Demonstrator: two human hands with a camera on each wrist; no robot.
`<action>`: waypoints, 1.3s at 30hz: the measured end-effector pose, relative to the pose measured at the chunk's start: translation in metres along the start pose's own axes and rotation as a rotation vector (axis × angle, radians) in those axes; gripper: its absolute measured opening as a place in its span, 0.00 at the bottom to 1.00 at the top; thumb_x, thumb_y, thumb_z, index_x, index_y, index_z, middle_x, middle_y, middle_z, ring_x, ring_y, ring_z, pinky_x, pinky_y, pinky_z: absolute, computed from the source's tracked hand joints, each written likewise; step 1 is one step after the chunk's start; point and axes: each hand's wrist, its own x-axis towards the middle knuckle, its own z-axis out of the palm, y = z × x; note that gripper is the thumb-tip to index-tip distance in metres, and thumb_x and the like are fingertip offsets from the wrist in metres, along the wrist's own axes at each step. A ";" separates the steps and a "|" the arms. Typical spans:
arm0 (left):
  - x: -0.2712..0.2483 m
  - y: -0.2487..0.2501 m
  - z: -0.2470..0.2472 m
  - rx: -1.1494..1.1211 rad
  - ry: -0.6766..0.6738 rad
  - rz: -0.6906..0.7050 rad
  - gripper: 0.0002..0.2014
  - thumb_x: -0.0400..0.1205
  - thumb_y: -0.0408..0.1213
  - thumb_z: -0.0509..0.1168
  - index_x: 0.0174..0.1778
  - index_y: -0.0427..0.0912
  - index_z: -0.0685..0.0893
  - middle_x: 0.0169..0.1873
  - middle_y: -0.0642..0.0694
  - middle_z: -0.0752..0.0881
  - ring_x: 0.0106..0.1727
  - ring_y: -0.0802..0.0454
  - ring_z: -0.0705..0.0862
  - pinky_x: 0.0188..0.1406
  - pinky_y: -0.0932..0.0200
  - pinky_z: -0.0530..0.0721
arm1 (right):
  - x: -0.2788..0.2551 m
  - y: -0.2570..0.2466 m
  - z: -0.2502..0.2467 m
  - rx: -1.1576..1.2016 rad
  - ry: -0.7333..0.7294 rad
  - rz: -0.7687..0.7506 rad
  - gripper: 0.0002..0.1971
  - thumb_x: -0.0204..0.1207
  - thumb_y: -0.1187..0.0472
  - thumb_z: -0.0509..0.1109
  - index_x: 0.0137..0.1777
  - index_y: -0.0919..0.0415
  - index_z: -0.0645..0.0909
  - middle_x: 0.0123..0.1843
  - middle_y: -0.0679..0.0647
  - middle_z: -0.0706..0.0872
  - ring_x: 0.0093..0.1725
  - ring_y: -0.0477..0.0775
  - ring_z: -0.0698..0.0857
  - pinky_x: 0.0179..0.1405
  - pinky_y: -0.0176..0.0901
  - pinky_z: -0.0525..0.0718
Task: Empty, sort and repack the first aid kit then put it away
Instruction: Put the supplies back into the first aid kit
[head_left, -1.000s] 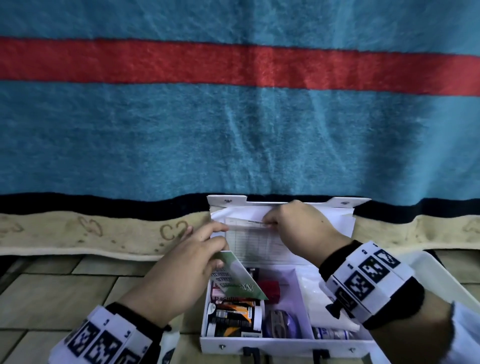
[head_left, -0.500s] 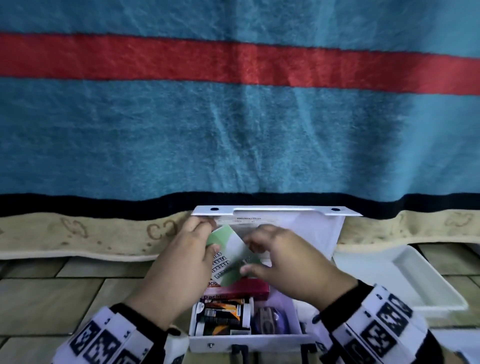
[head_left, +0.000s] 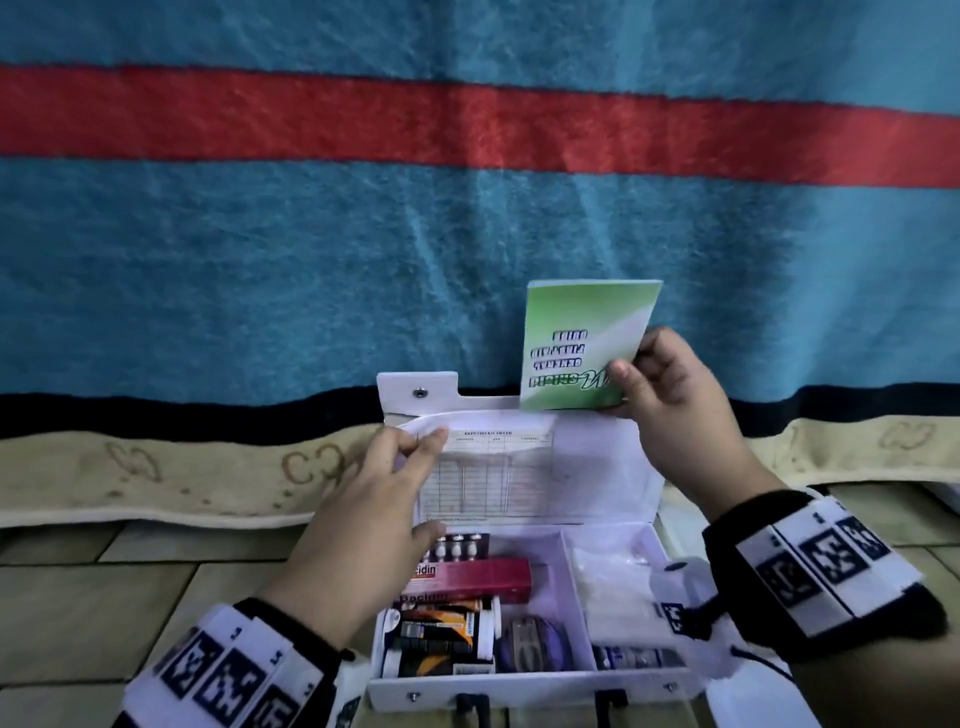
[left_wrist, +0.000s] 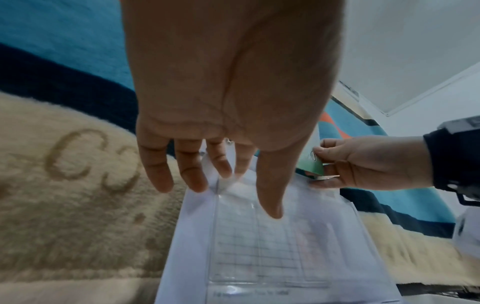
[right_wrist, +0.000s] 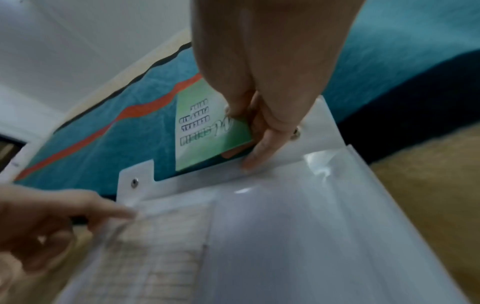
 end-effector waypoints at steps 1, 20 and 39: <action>0.000 -0.001 0.000 0.008 0.014 0.001 0.40 0.79 0.50 0.66 0.81 0.63 0.47 0.66 0.59 0.60 0.61 0.57 0.73 0.62 0.59 0.75 | 0.001 0.001 -0.003 -0.091 -0.002 -0.053 0.09 0.73 0.59 0.66 0.42 0.40 0.79 0.40 0.46 0.89 0.46 0.53 0.87 0.55 0.52 0.84; 0.004 0.004 0.002 0.007 0.050 -0.064 0.35 0.81 0.50 0.63 0.80 0.63 0.51 0.64 0.59 0.64 0.57 0.58 0.77 0.61 0.57 0.75 | 0.003 -0.011 -0.015 -1.272 -0.554 0.000 0.07 0.74 0.61 0.65 0.43 0.53 0.85 0.41 0.53 0.83 0.44 0.55 0.80 0.38 0.42 0.74; -0.004 0.010 -0.006 -0.103 0.116 0.129 0.28 0.80 0.42 0.67 0.76 0.59 0.68 0.77 0.61 0.60 0.77 0.58 0.58 0.74 0.62 0.55 | -0.027 -0.036 -0.039 -1.089 -0.144 0.025 0.10 0.76 0.49 0.69 0.48 0.53 0.87 0.49 0.54 0.88 0.51 0.61 0.85 0.44 0.45 0.79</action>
